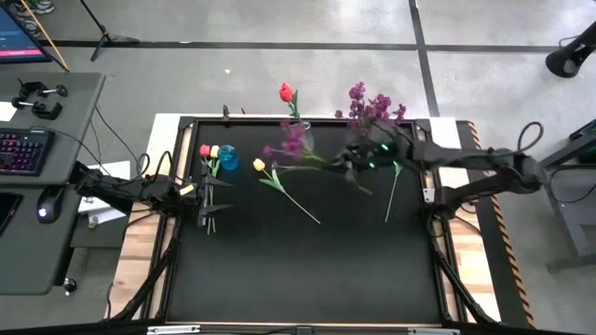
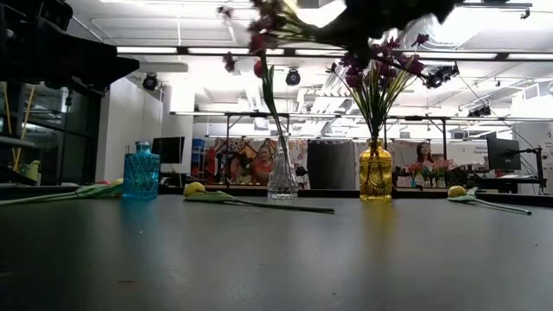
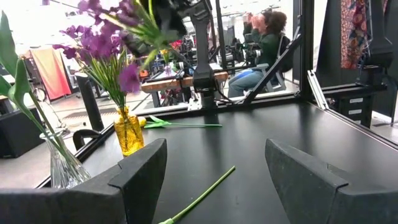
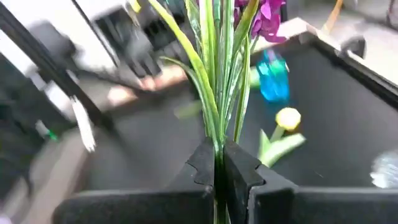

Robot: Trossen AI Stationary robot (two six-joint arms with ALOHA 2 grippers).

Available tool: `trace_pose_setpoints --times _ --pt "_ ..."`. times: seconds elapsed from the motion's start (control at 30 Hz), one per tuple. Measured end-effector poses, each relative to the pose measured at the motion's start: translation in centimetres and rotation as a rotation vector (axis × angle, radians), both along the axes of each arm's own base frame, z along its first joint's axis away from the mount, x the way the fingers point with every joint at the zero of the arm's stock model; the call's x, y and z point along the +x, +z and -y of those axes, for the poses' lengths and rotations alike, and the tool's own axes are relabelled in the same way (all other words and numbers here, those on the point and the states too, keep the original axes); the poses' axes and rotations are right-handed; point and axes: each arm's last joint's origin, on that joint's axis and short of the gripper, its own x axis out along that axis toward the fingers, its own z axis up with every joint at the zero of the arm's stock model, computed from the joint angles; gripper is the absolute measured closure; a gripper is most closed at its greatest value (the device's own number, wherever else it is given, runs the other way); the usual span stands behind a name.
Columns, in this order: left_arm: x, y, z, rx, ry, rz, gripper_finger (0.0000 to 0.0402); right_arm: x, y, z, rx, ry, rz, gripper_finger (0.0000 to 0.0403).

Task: Sort flowers into vase by color
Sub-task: Put the purple flower into the yellow vase

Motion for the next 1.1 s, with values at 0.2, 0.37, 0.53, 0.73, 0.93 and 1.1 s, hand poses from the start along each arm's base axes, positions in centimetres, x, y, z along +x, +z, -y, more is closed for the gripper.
trace_pose_setpoints --times 0.2,0.37,0.53,0.73,0.93,1.1 --pt "0.0 0.0 0.0 0.000 0.000 0.000 0.0140 -2.5 -2.3 -2.0 -0.059 -0.013 0.535 0.0403" --pt "0.0 0.0 0.0 0.000 0.000 0.000 0.0140 -2.2 -3.2 -1.1 -0.321 -0.076 0.594 0.0403" --pt "0.0 0.0 0.0 0.000 0.000 0.000 0.0140 -1.6 -2.8 0.7 -0.474 -0.130 0.527 0.0403" --pt "0.0 0.0 0.0 0.000 0.000 -0.001 0.0140 -2.3 -2.2 2.5 -0.546 -0.202 0.521 0.0403" --pt "0.0 0.0 0.0 0.000 0.000 0.000 0.0140 -2.4 -2.5 3.0 -0.486 -0.114 0.515 0.0403" --pt "0.0 0.0 0.0 0.000 0.000 0.000 0.0140 -2.2 -1.9 1.3 -0.392 0.055 0.610 0.0403"
